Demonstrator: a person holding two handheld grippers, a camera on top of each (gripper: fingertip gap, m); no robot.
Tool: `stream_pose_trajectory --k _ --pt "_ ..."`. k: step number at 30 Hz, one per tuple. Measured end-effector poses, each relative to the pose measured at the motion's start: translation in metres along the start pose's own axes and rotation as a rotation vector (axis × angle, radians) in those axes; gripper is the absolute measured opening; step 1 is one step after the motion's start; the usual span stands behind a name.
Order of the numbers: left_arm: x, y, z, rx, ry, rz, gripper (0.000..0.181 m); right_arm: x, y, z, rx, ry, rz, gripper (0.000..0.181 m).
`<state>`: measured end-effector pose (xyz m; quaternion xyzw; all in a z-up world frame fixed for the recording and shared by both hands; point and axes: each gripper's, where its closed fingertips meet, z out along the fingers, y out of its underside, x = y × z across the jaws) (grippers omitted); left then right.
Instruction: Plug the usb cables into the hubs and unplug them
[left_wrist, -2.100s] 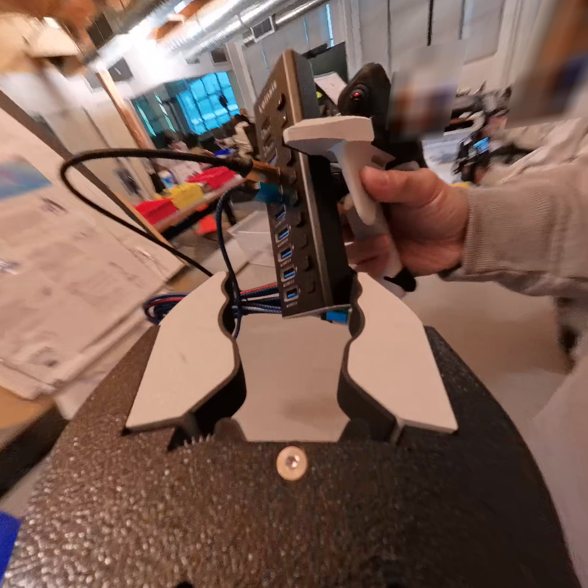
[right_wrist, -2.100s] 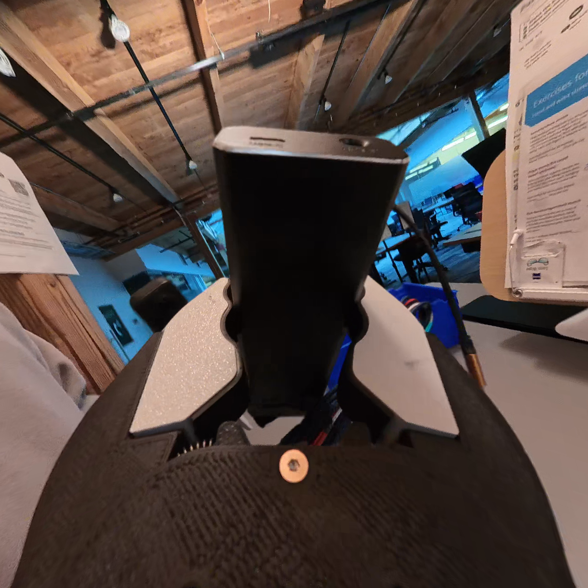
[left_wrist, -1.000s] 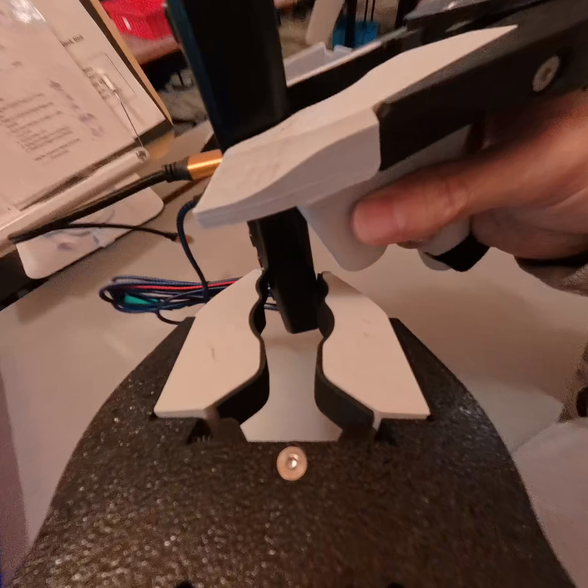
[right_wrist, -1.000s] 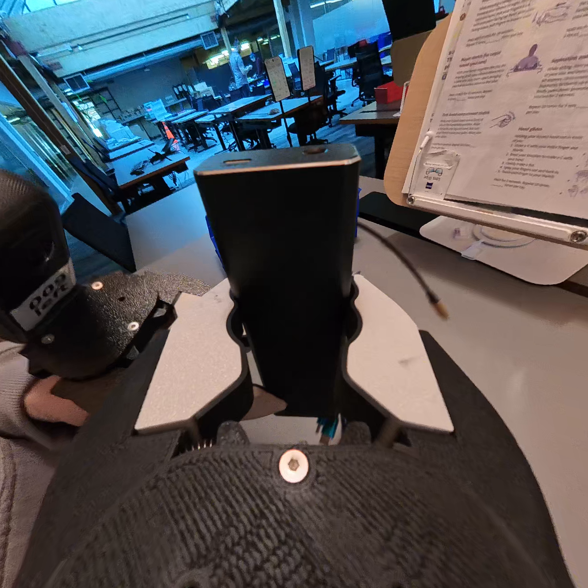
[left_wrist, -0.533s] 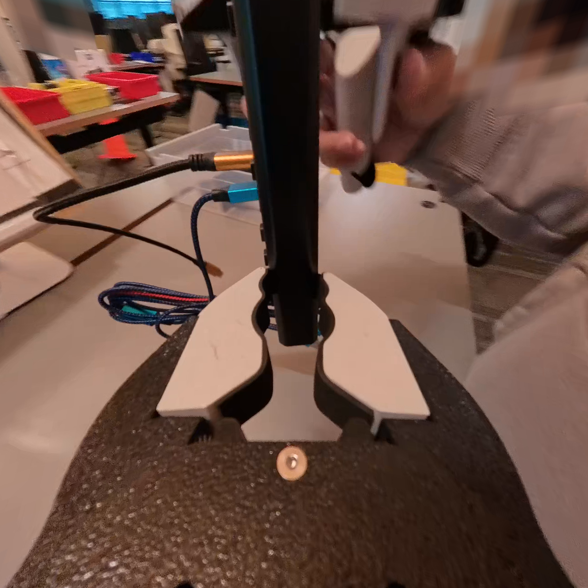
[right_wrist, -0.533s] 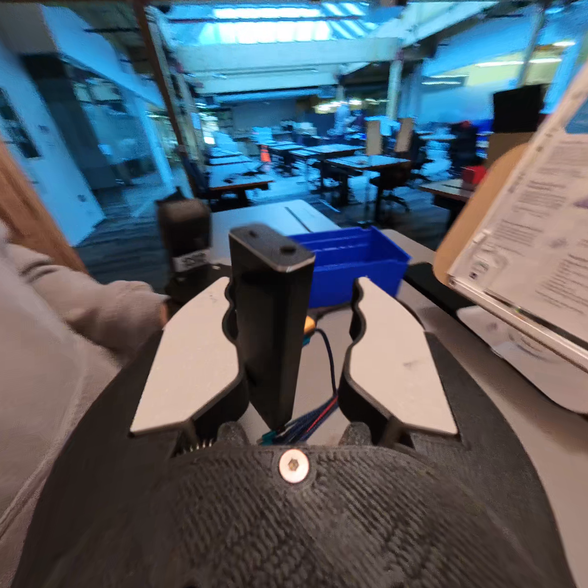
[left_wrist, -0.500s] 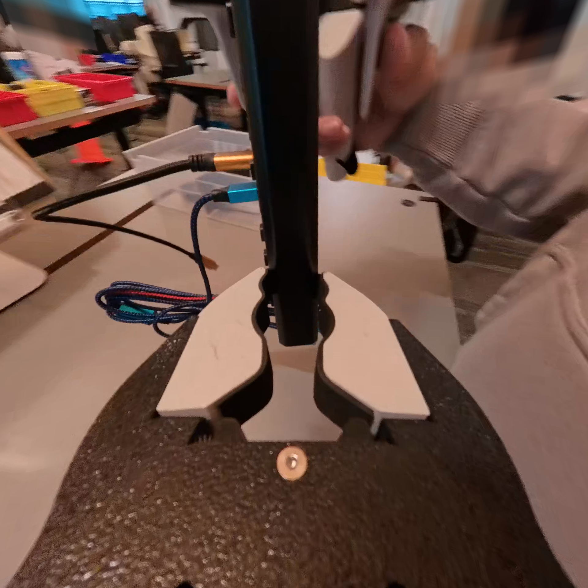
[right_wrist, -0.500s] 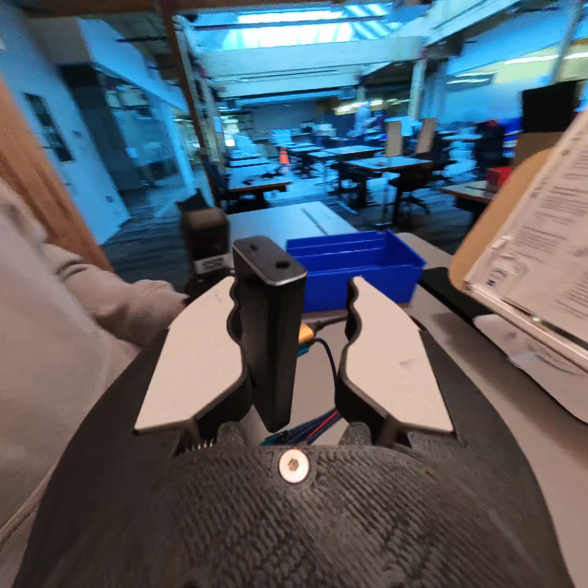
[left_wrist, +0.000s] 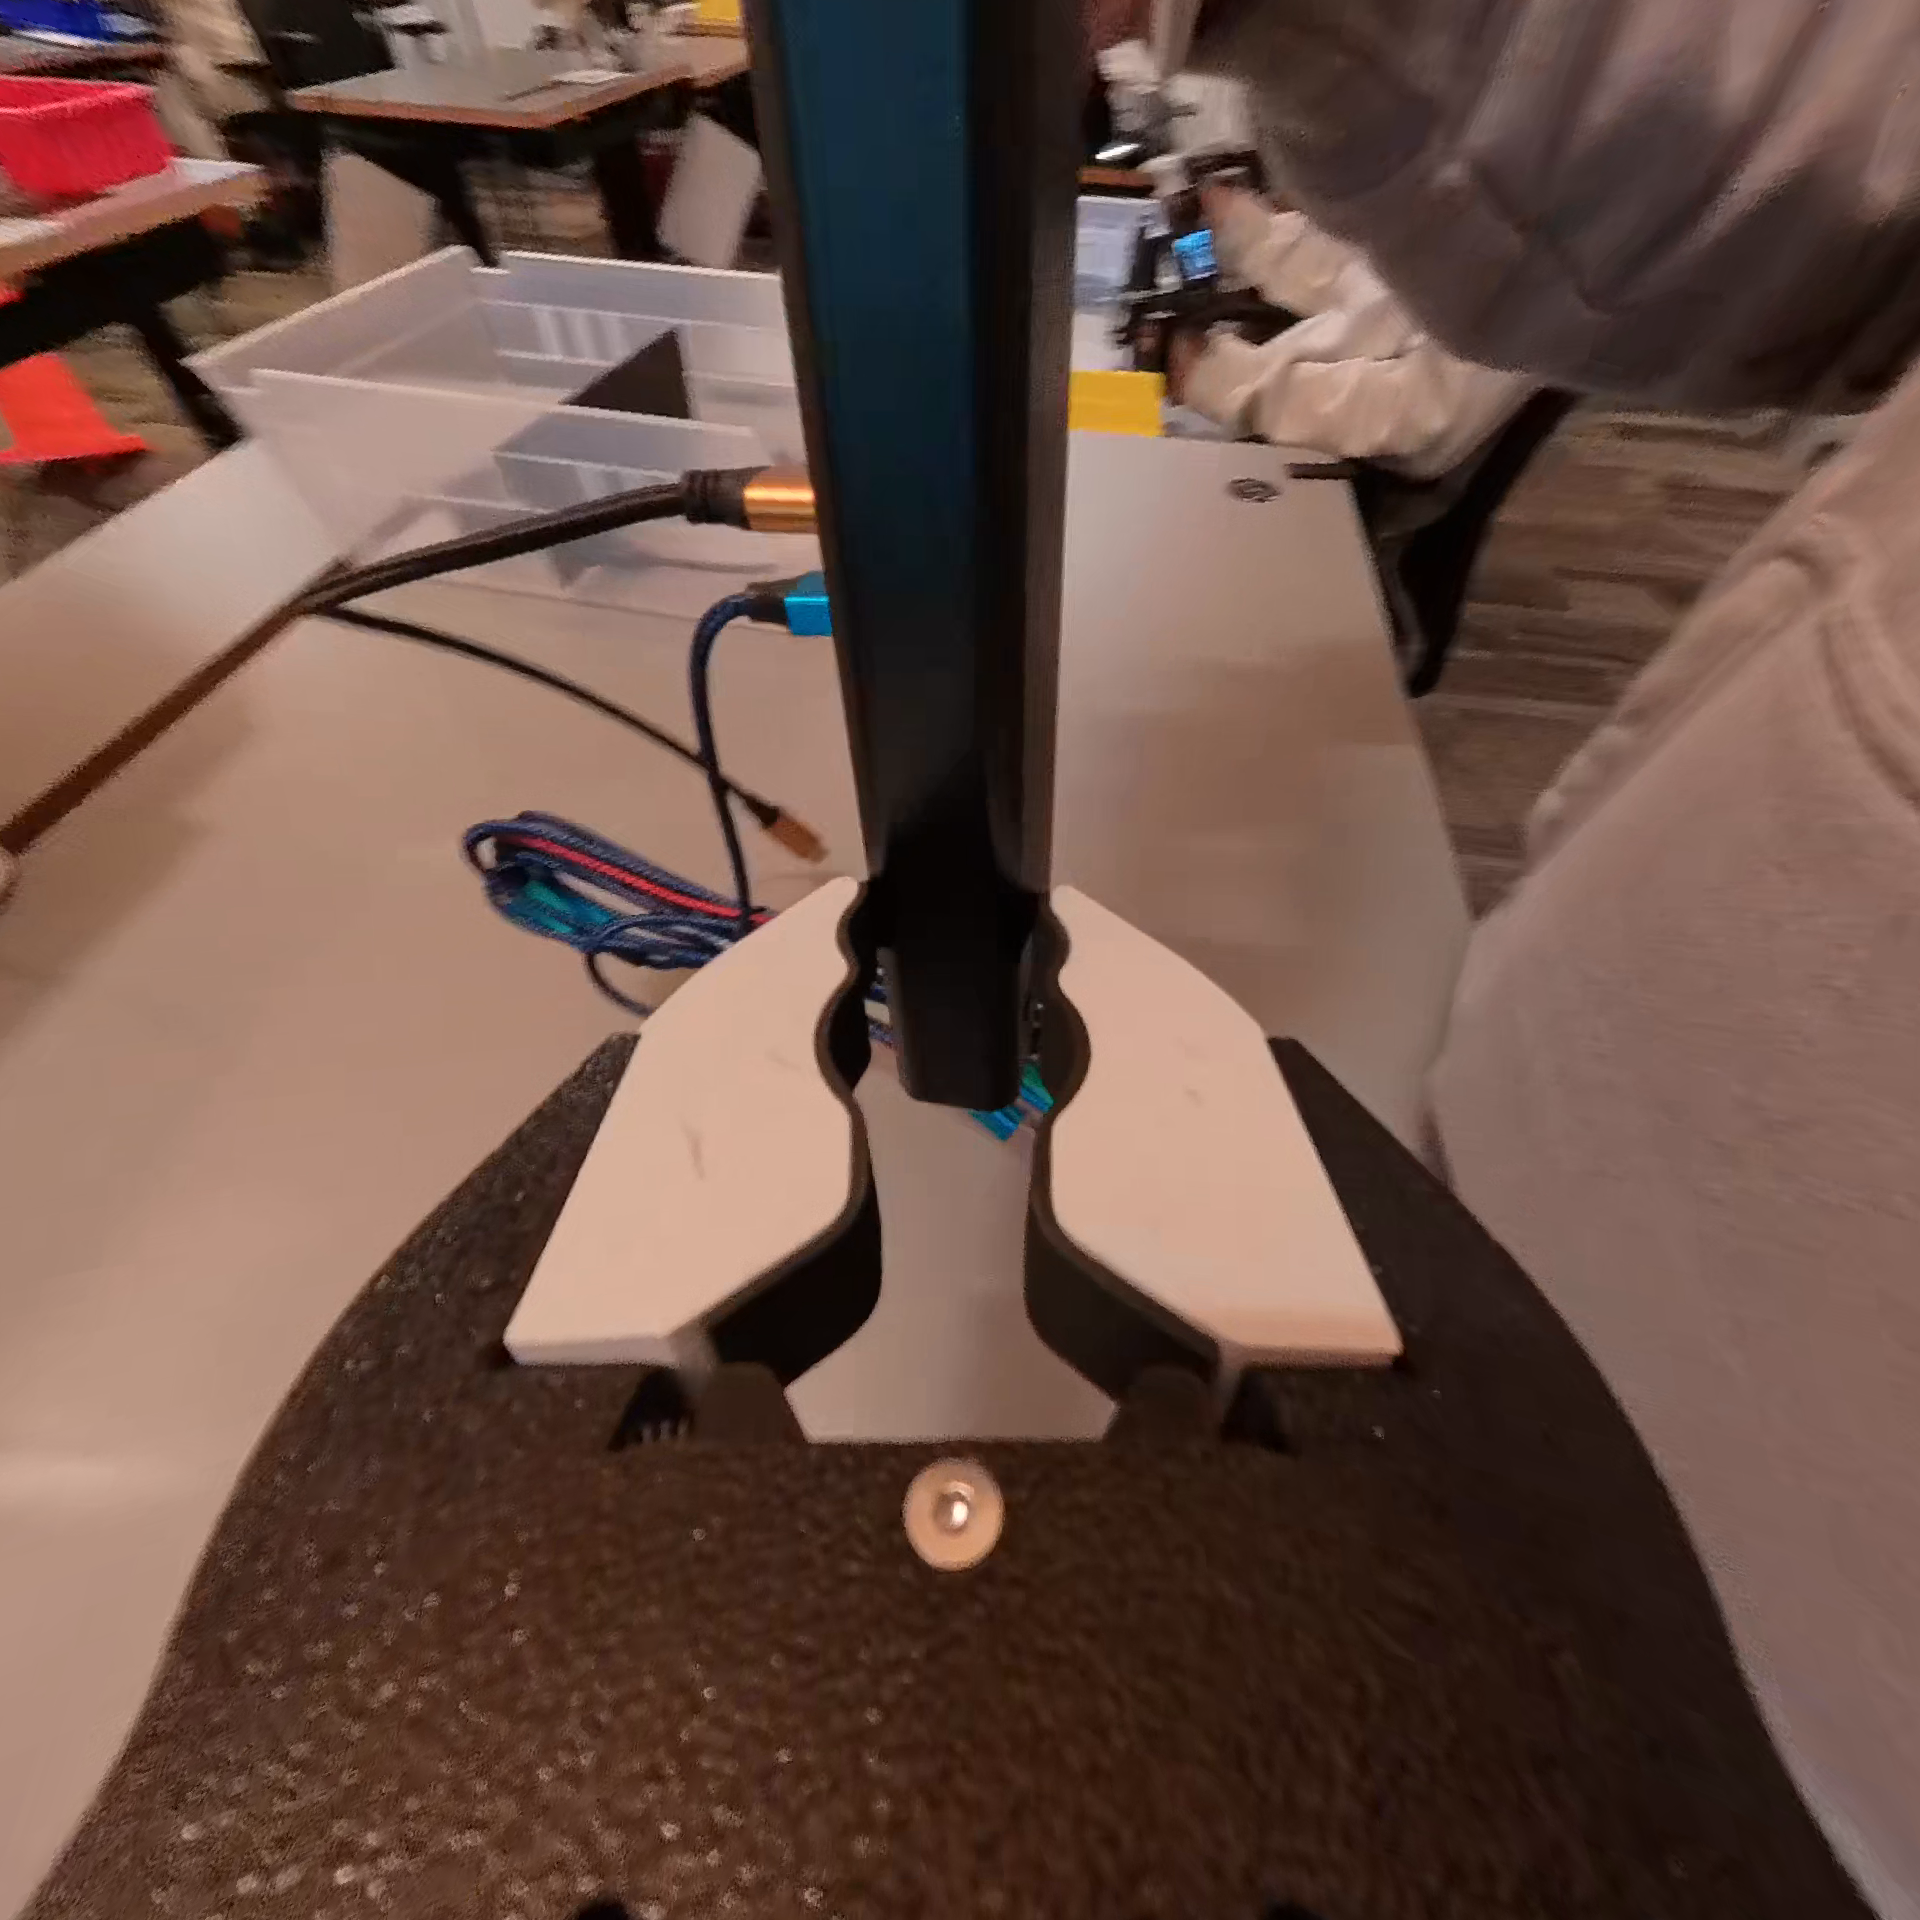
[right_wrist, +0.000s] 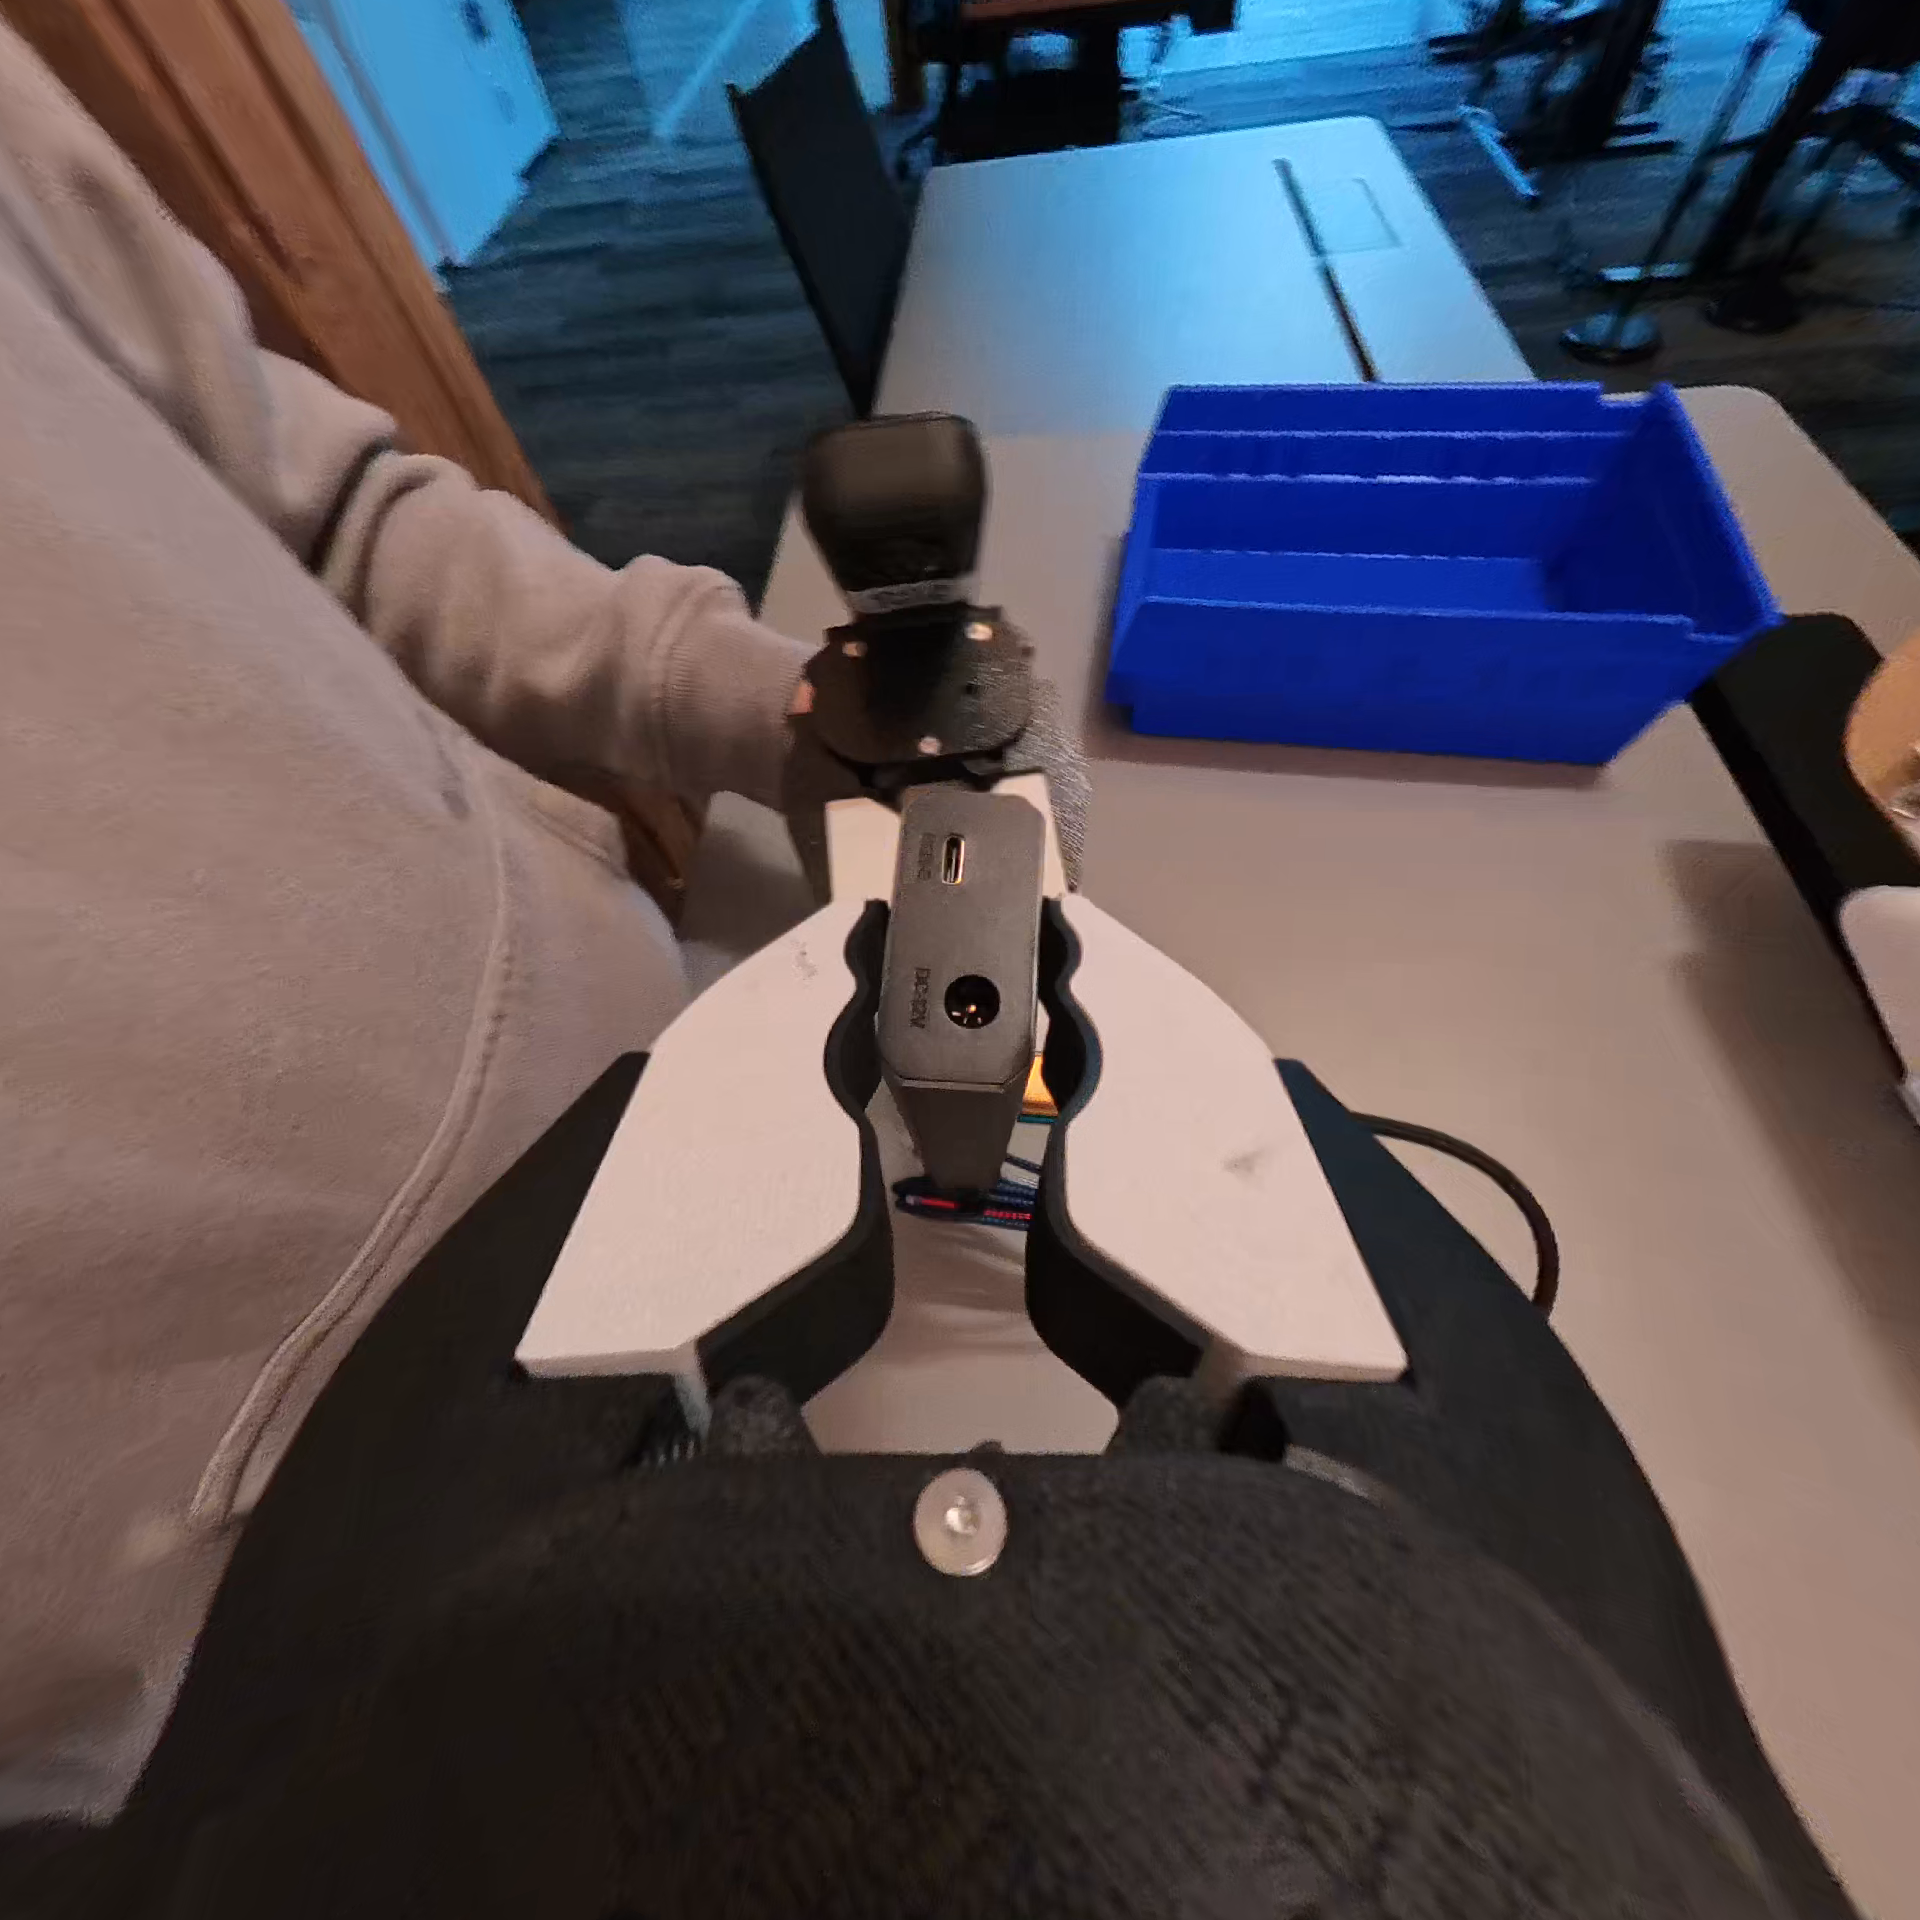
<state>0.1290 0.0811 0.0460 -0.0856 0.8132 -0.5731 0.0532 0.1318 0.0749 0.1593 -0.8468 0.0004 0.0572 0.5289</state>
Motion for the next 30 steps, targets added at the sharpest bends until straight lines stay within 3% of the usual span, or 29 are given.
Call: stream_pose_trajectory --k 5,8,12,16,21,25,28,30 --pt "-0.019 -0.01 -0.003 0.1 -0.157 -0.056 0.035 0.021 -0.007 0.009 0.009 0.169 0.086 0.029" --pt "-0.035 -0.028 -0.008 0.189 -0.345 -0.07 0.063 0.038 -0.009 0.009 0.01 0.287 0.125 0.029" --pt "-0.052 -0.019 0.005 -0.008 -0.572 -0.029 0.082 0.052 -0.017 0.011 0.076 0.417 0.244 0.029" --pt "-0.074 0.005 0.011 -0.185 -0.754 -0.103 0.078 0.048 -0.024 0.024 0.105 0.444 0.315 0.029" --pt "-0.069 0.002 0.015 -0.134 -0.631 -0.064 0.072 0.041 -0.021 0.02 0.047 0.411 0.192 0.031" --pt "-0.044 -0.013 0.024 0.052 -0.358 -0.125 0.072 0.012 -0.023 0.012 0.067 0.105 0.092 0.066" --pt "-0.019 -0.015 0.028 0.073 -0.146 -0.152 0.072 0.028 -0.02 0.003 0.044 0.143 0.027 0.082" --pt "-0.004 -0.014 0.03 0.045 -0.045 -0.104 0.072 0.017 -0.021 0.008 0.042 0.035 0.004 0.089"
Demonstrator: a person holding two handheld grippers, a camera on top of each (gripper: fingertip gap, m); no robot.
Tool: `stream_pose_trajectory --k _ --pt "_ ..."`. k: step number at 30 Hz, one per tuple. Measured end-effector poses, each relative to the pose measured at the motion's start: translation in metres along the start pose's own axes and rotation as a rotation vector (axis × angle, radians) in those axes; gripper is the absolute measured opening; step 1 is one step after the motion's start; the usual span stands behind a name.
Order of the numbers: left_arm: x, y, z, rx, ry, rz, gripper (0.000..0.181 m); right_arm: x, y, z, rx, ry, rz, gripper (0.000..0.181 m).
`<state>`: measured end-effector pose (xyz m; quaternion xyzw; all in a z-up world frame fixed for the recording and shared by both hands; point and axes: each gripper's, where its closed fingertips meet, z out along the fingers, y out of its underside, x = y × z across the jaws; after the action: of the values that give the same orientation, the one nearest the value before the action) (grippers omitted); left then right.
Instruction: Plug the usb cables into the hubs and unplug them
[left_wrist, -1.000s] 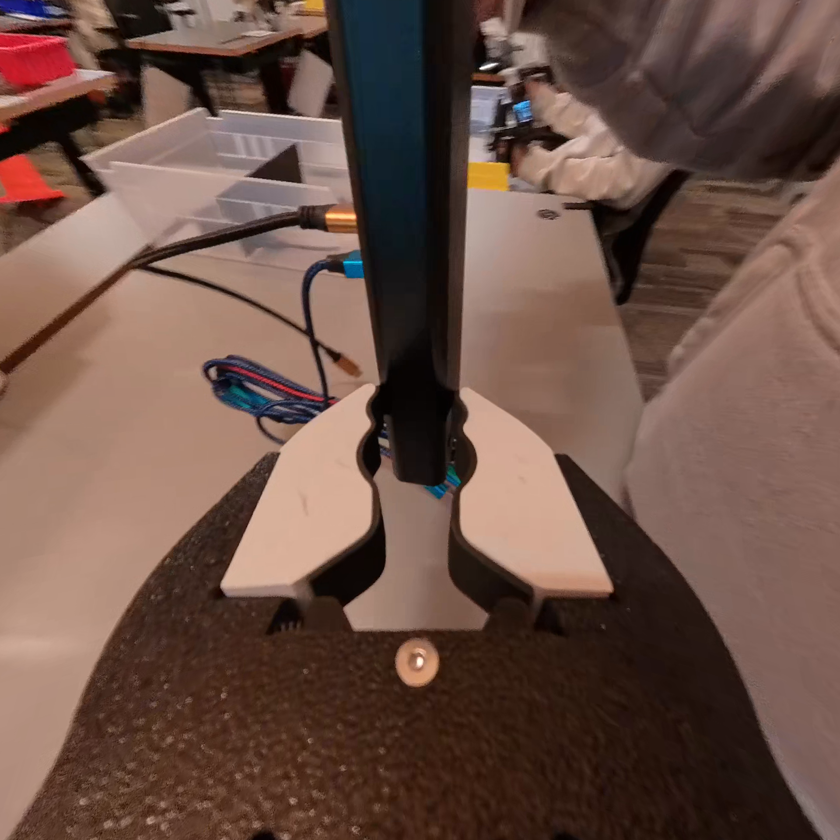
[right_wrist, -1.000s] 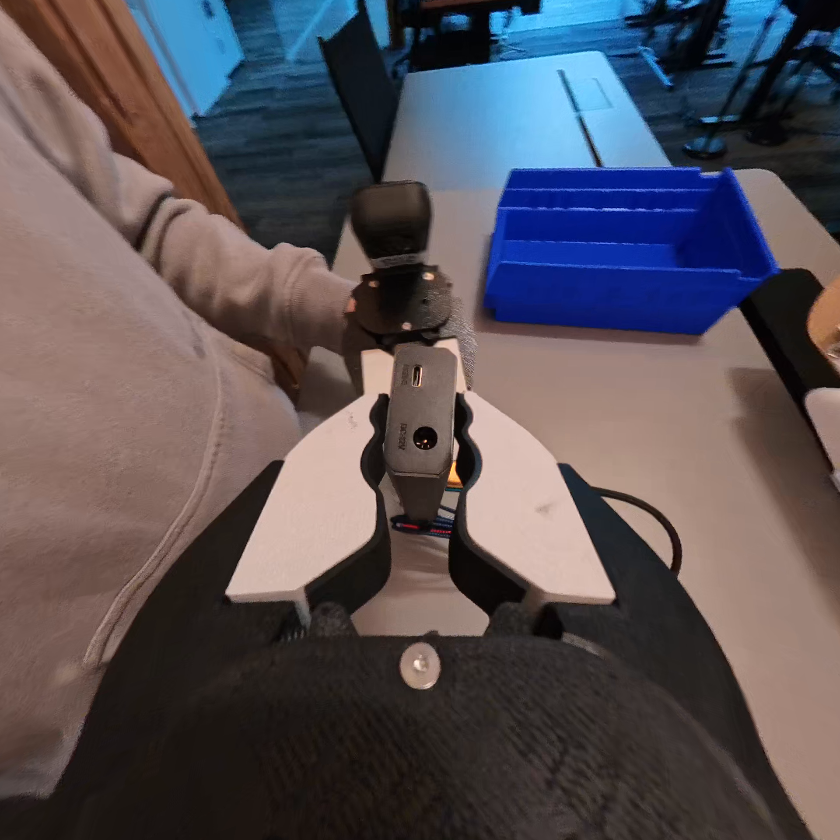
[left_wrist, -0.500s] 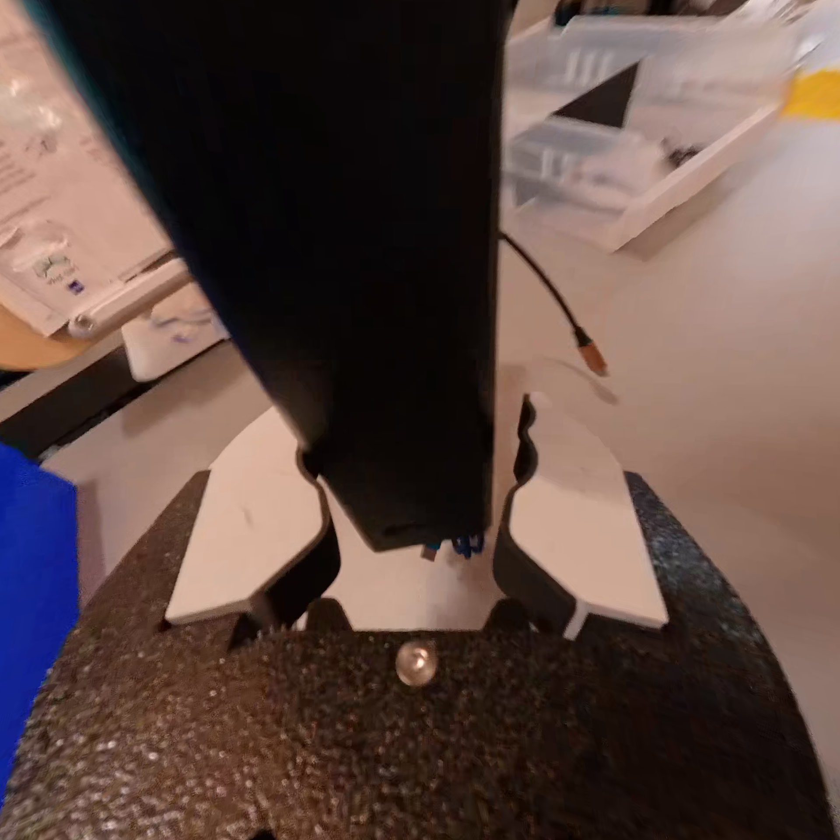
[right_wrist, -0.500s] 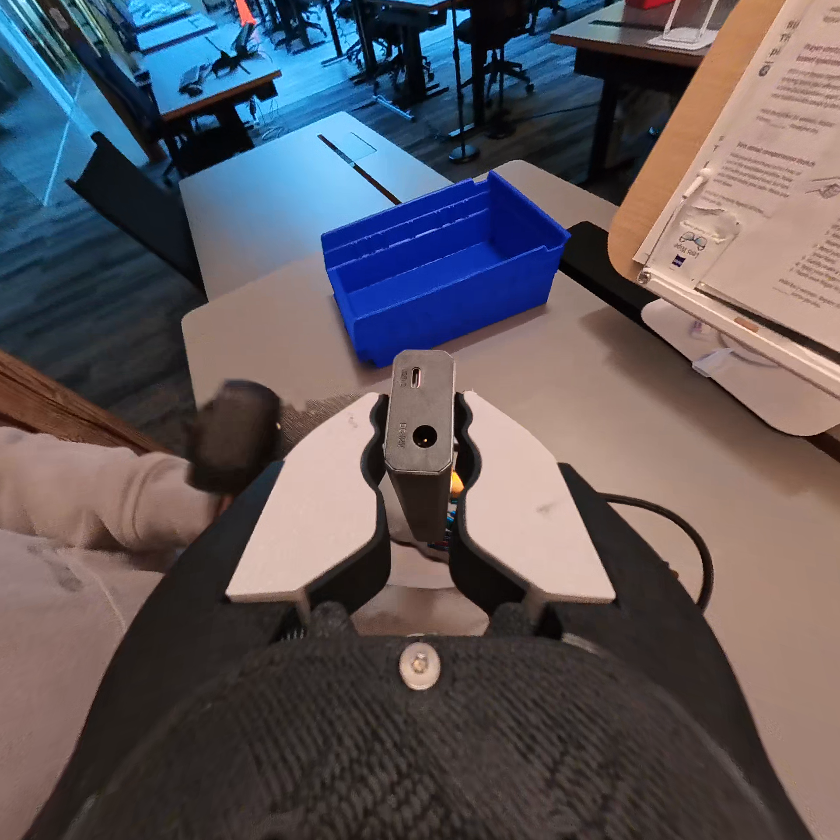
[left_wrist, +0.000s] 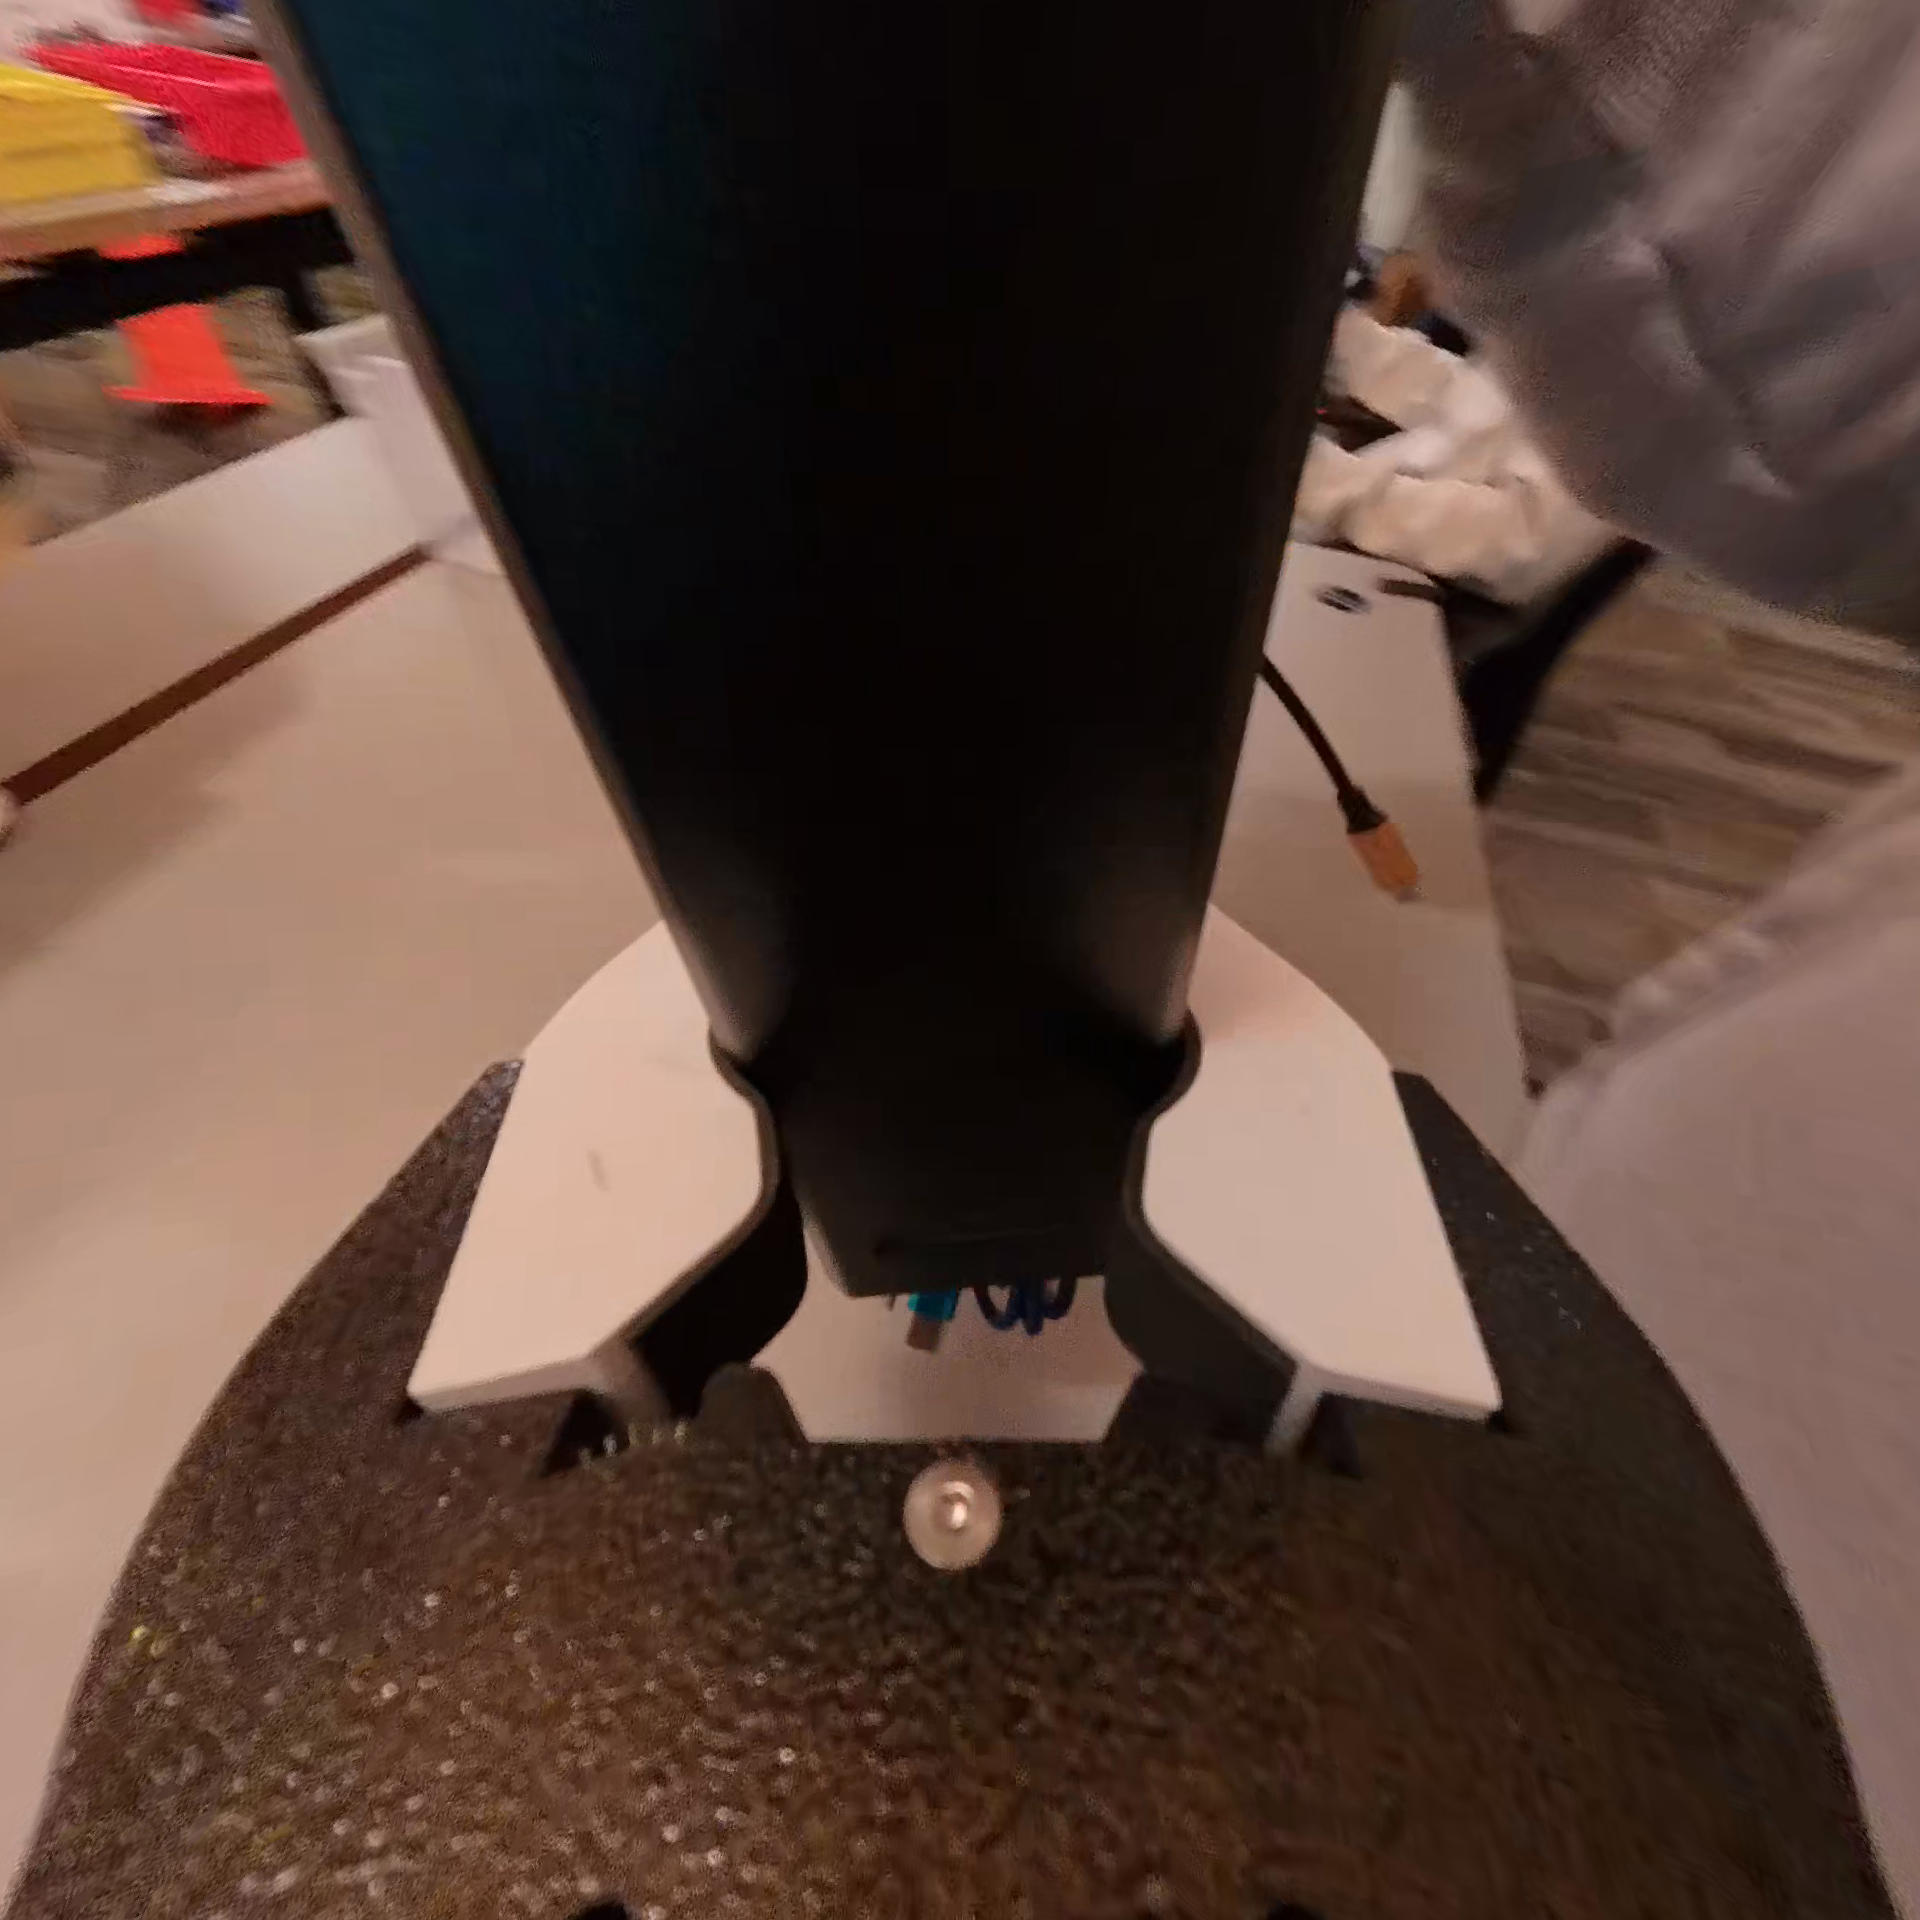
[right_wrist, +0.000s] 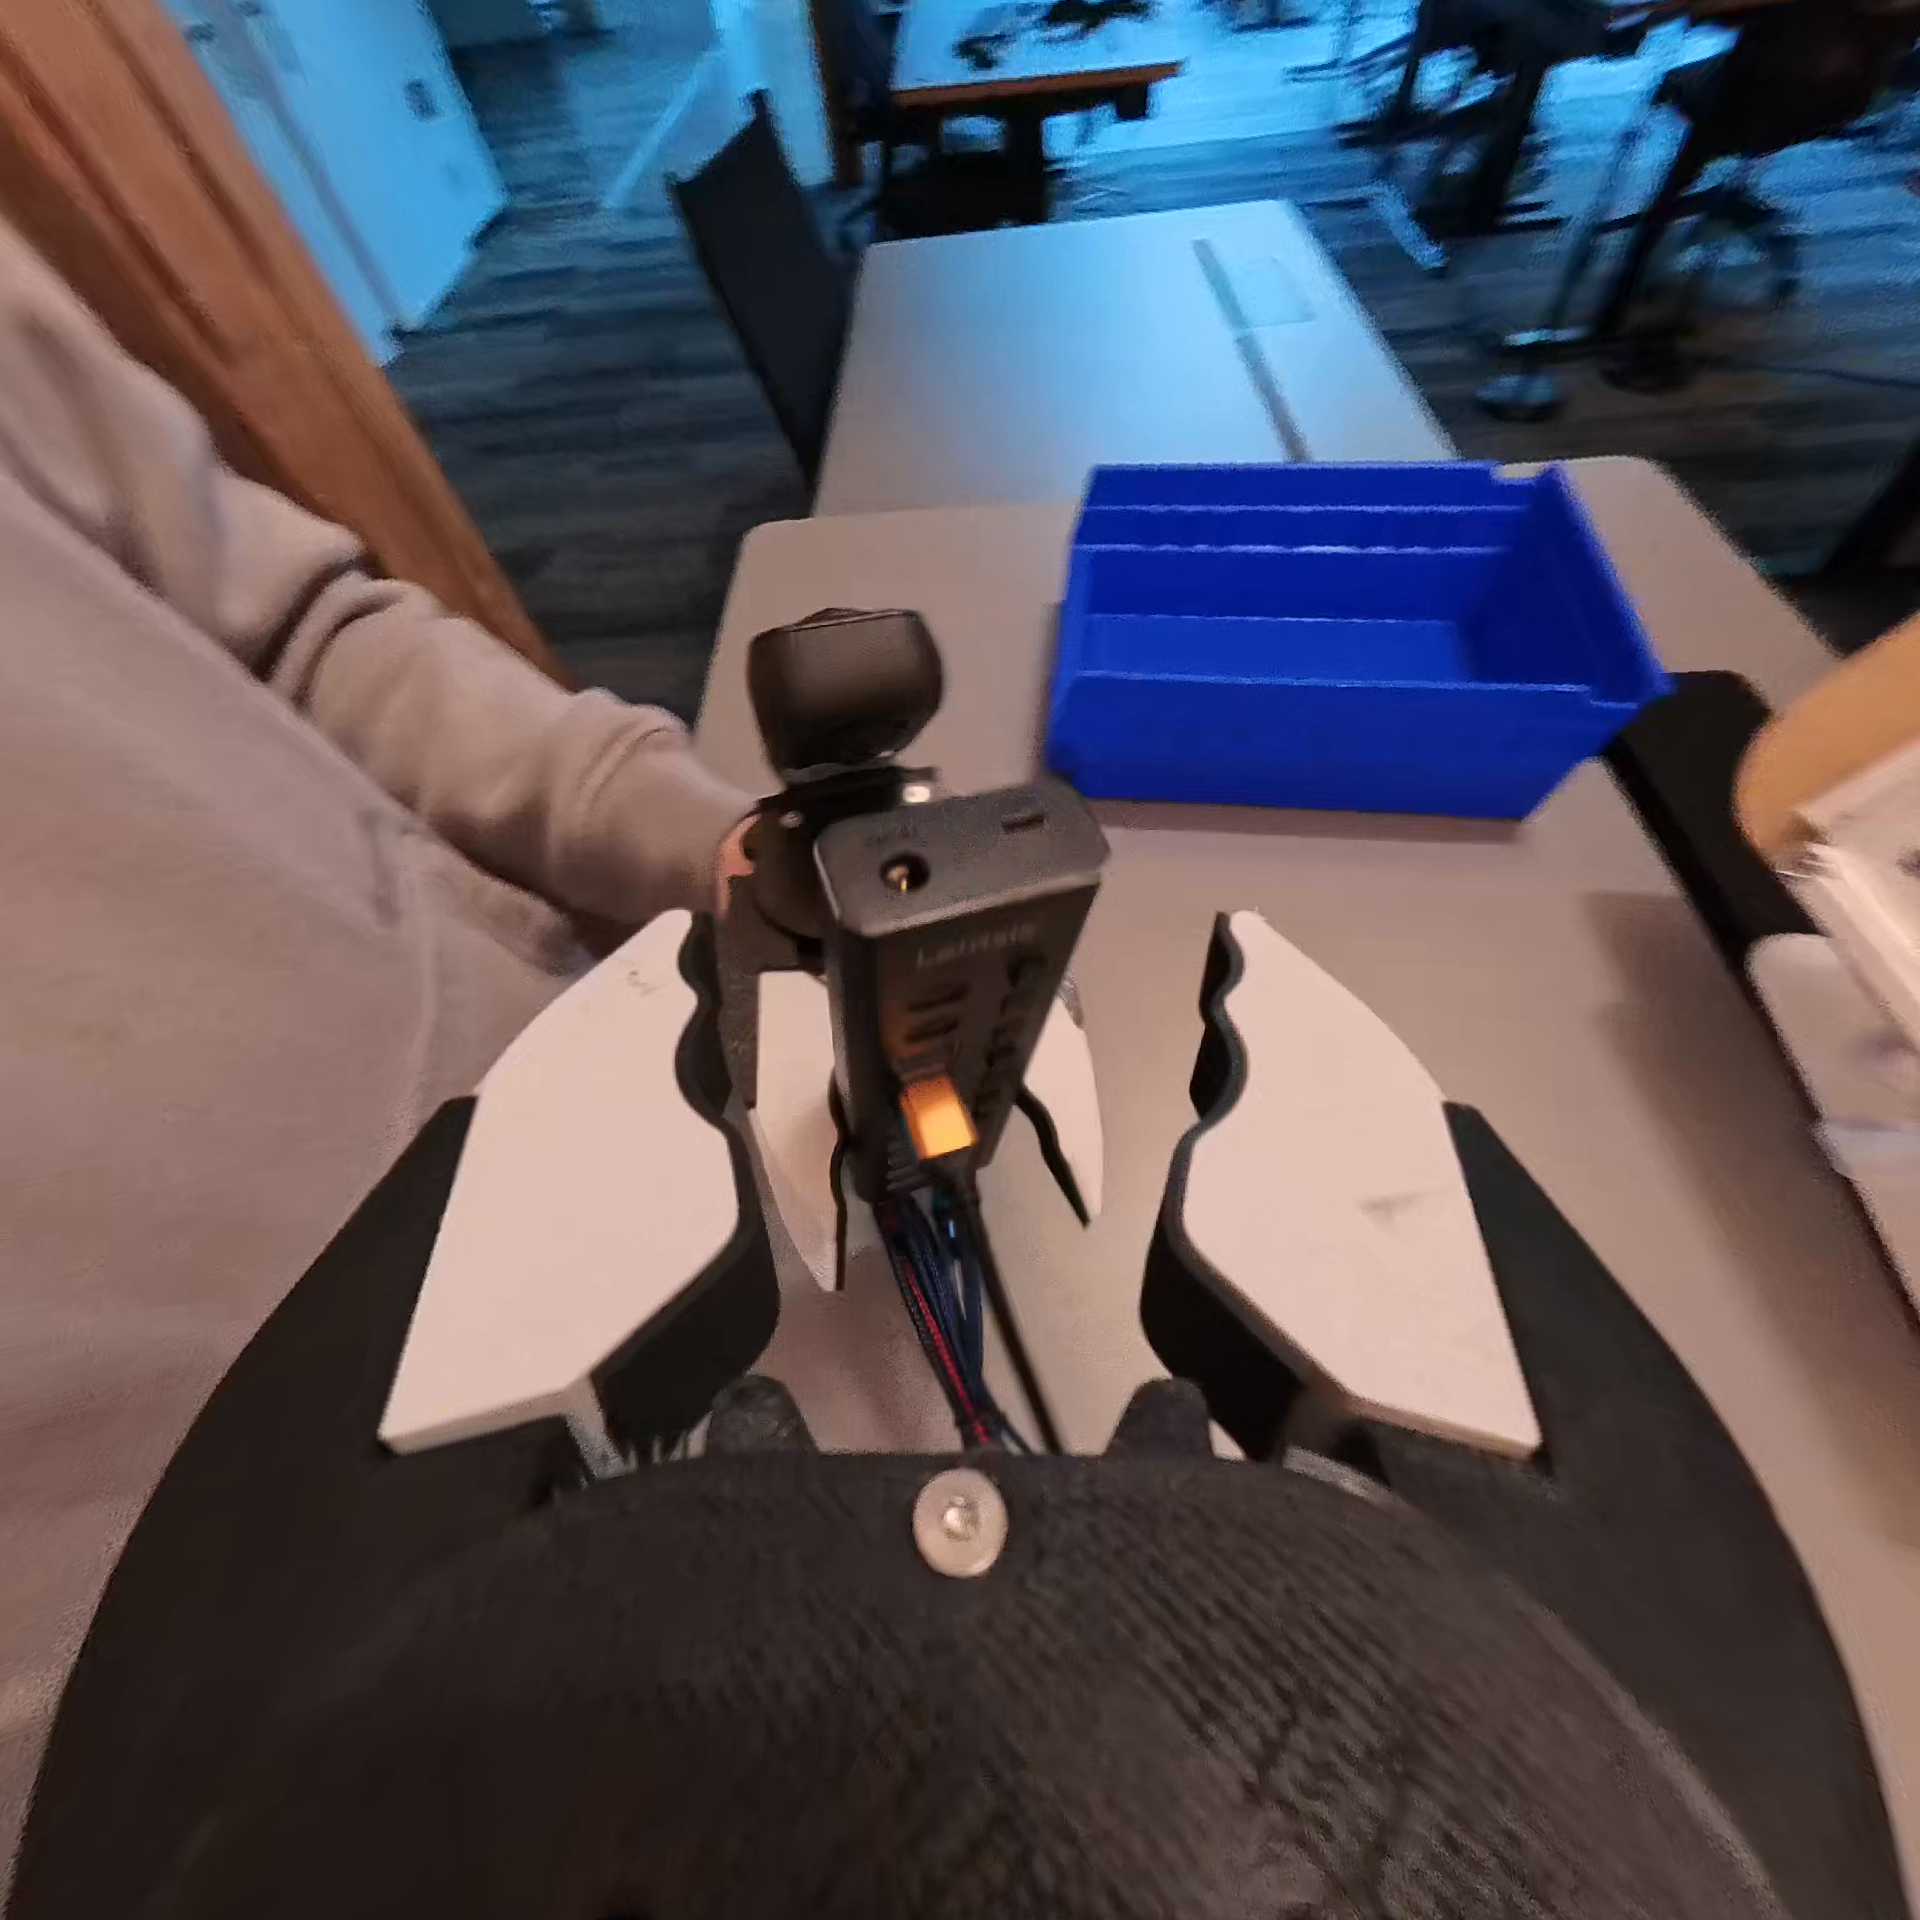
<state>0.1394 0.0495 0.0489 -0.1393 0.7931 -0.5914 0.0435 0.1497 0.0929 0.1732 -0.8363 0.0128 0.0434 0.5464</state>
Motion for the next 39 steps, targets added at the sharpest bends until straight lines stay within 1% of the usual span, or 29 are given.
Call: stream_pose_trajectory --k 2,3,4,5,7,9,10,11,13,15,18,20,24,29,33,36,38,39 --pt "0.015 -0.002 0.001 0.003 0.084 0.041 0.072 -0.006 0.005 0.011 -0.035 -0.08 0.006 0.087" --pt "0.021 -0.001 0.002 -0.013 0.124 0.042 0.071 -0.009 0.008 0.017 -0.055 -0.113 0.011 0.09" --pt "0.022 -0.001 0.002 -0.014 0.132 0.034 0.072 -0.021 0.005 0.019 -0.04 -0.2 0.004 0.067" --pt "0.021 -0.002 0.001 -0.001 0.134 0.027 0.071 -0.023 0.002 0.022 -0.019 -0.21 -0.002 0.06" --pt "0.021 0.0 -0.002 -0.027 0.147 0.005 0.072 -0.02 0.0 0.025 -0.012 -0.198 0.032 0.06" --pt "0.014 0.002 -0.004 -0.08 0.091 -0.012 0.074 -0.013 0.001 0.029 -0.019 -0.153 0.084 0.06" --pt "0.009 0.0 -0.005 -0.082 0.052 -0.02 0.075 -0.007 0.003 0.03 -0.039 -0.118 0.103 0.06" --pt "0.005 -0.004 -0.006 -0.075 0.033 -0.034 0.082 -0.003 0.005 0.033 -0.054 -0.093 0.115 0.061" --pt "0.004 -0.013 -0.011 -0.052 0.034 -0.054 0.087 -0.001 0.008 0.036 -0.079 -0.079 0.13 0.061" --pt "0.002 -0.02 -0.016 -0.023 0.035 -0.053 0.083 -0.004 0.012 0.038 -0.115 -0.097 0.093 0.061" --pt "0.0 -0.024 -0.025 -0.017 0.032 -0.042 0.073 -0.004 0.019 0.039 -0.159 -0.102 0.074 0.061" --pt "-0.001 -0.025 -0.027 -0.02 0.032 -0.037 0.067 -0.003 0.019 0.04 -0.141 -0.108 0.085 0.061" --pt "0.001 -0.023 -0.022 -0.008 0.059 -0.044 0.07 -0.007 0.011 0.041 -0.075 -0.136 0.094 0.06" --pt "0.001 -0.019 -0.017 -0.006 0.074 -0.047 0.069 -0.008 0.017 0.042 -0.115 -0.104 0.07 0.06" --pt "0.003 -0.023 -0.014 0.039 0.072 -0.068 0.069 -0.006 0.016 0.042 -0.093 -0.09 0.089 0.06" --pt "0.004 -0.034 -0.015 0.088 0.092 -0.161 0.07 -0.005 0.009 0.041 -0.032 -0.081 0.118 0.06" --pt "0.003 -0.034 -0.015 0.087 0.074 -0.144 0.07 -0.005 0.009 0.04 -0.027 -0.074 0.113 0.06" --pt "0.002 -0.034 -0.013 0.085 0.06 -0.137 0.074 -0.004 0.009 0.041 -0.026 -0.056 0.114 0.06"
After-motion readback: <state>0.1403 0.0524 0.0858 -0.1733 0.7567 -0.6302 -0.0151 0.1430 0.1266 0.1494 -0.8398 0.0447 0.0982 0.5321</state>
